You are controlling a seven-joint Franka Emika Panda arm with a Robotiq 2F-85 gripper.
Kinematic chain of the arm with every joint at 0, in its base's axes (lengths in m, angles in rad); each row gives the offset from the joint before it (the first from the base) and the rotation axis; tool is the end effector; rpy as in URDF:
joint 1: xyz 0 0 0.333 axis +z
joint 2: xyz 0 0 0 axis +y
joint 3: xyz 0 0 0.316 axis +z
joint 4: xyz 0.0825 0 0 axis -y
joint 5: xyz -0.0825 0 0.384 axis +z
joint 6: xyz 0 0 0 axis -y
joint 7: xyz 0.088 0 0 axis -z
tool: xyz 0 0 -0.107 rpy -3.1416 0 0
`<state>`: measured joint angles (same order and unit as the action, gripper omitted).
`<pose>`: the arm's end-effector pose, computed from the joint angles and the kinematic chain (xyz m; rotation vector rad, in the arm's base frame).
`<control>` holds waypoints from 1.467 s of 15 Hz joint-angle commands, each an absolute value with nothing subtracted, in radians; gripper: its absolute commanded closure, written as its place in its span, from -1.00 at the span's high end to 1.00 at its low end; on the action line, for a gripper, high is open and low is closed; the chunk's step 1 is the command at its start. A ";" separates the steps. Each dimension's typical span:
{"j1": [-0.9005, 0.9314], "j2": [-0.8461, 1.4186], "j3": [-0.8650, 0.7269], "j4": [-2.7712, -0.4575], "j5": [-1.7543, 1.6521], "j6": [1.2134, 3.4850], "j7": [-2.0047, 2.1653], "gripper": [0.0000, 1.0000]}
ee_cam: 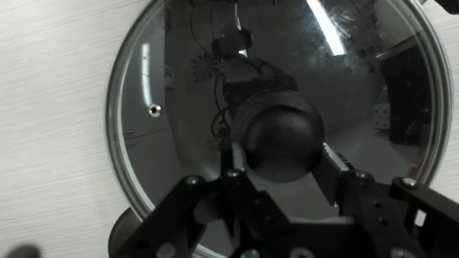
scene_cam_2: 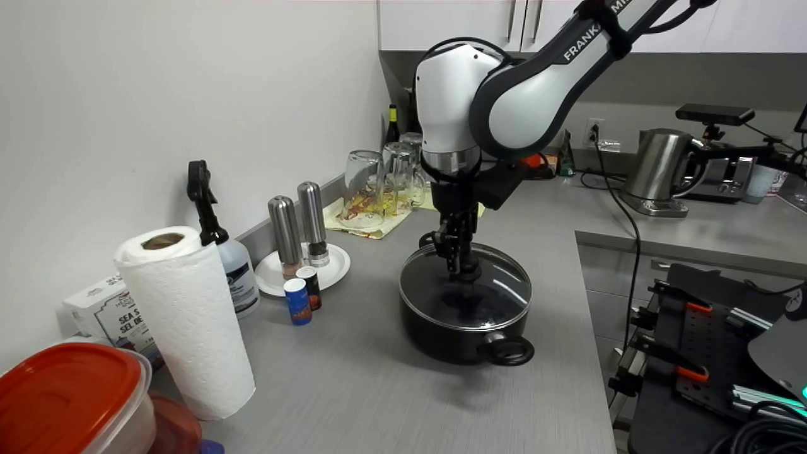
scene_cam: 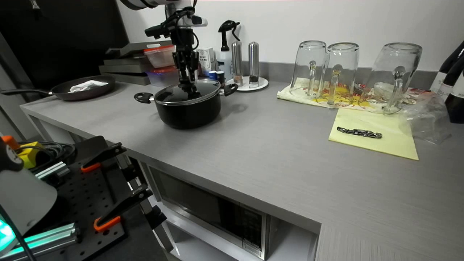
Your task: Put the lid on the black pot.
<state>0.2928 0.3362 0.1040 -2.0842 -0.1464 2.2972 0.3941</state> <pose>0.5291 0.2176 0.2542 3.0253 0.1558 -0.1272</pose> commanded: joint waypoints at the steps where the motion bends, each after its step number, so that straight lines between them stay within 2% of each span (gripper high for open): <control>1: 0.292 0.310 0.111 -2.107 -0.153 2.306 0.380 -0.52; 22: 0.274 0.314 0.137 -2.096 -0.093 2.305 0.320 -0.52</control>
<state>0.2861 0.3339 0.1236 -2.0866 -0.1220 2.3067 0.3541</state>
